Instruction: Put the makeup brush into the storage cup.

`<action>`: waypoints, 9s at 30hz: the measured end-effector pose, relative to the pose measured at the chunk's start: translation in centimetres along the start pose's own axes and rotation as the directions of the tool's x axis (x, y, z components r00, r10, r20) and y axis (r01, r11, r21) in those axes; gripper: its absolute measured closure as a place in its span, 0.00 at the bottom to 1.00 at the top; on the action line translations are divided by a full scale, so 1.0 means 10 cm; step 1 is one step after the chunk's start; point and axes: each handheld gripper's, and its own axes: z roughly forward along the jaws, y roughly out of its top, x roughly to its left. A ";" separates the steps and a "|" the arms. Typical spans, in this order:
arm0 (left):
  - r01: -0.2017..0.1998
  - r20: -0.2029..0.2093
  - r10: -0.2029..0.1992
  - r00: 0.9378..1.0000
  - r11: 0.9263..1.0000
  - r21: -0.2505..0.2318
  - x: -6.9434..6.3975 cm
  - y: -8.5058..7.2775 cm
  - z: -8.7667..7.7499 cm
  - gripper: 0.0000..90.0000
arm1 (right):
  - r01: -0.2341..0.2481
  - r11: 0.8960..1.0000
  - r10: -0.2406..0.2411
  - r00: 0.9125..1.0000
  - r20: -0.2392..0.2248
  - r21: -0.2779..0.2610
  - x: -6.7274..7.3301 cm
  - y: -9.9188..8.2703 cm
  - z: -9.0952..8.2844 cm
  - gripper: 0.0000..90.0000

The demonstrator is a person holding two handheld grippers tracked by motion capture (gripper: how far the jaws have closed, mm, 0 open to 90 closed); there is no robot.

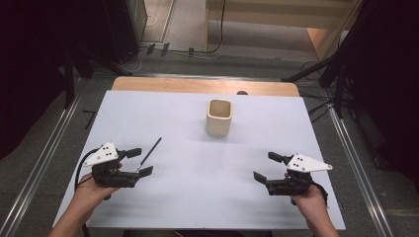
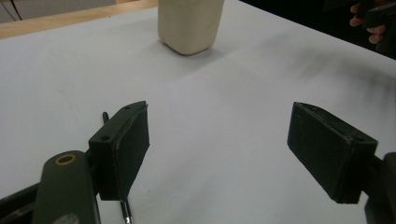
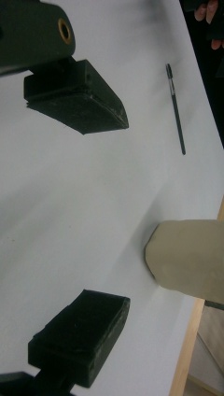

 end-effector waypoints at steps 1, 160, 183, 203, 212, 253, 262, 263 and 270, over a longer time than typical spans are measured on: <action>0.000 0.000 0.000 1.000 1.000 0.000 0.00 0.00 0.00 0.24 | 0.000 1.000 0.000 1.000 0.000 0.000 0.00 0.00 0.00 0.16; 0.109 -0.311 -0.047 0.949 0.977 0.184 0.36 0.43 0.53 0.24 | 0.024 0.995 -0.022 1.000 -0.021 0.101 0.02 -0.08 0.03 0.17; 0.206 -0.262 -0.092 0.961 0.870 0.448 0.35 0.55 0.57 0.24 | 0.028 0.992 -0.025 0.999 -0.025 0.124 0.03 -0.09 0.05 0.17; 0.220 -0.257 -0.056 0.965 0.708 0.671 0.37 0.62 0.73 0.24 | 0.034 0.990 -0.030 0.999 -0.027 0.135 0.02 -0.10 0.05 0.17; 0.229 -0.270 -0.036 0.962 0.645 0.729 0.40 0.60 0.81 0.24 | 0.035 0.989 -0.031 0.999 -0.029 0.144 0.03 -0.10 0.06 0.17; 0.257 -0.343 0.025 0.939 0.609 0.750 0.47 0.35 0.95 0.29 | 0.046 0.986 -0.041 0.999 -0.036 0.159 0.04 -0.11 0.07 0.17; 0.275 -0.354 0.015 0.935 0.597 0.753 0.46 0.40 0.92 0.57 | 0.048 0.986 -0.043 0.998 -0.036 0.161 0.04 -0.11 0.07 0.17; 0.280 -0.359 0.015 0.933 0.593 0.754 0.45 0.41 0.93 0.62 | 0.046 0.986 -0.040 0.999 -0.037 0.163 0.04 -0.11 0.07 0.17; 0.322 -0.377 -0.025 0.926 0.572 0.754 0.47 0.43 0.93 0.87 | 0.048 0.985 -0.042 0.998 -0.038 0.164 0.05 -0.11 0.07 0.17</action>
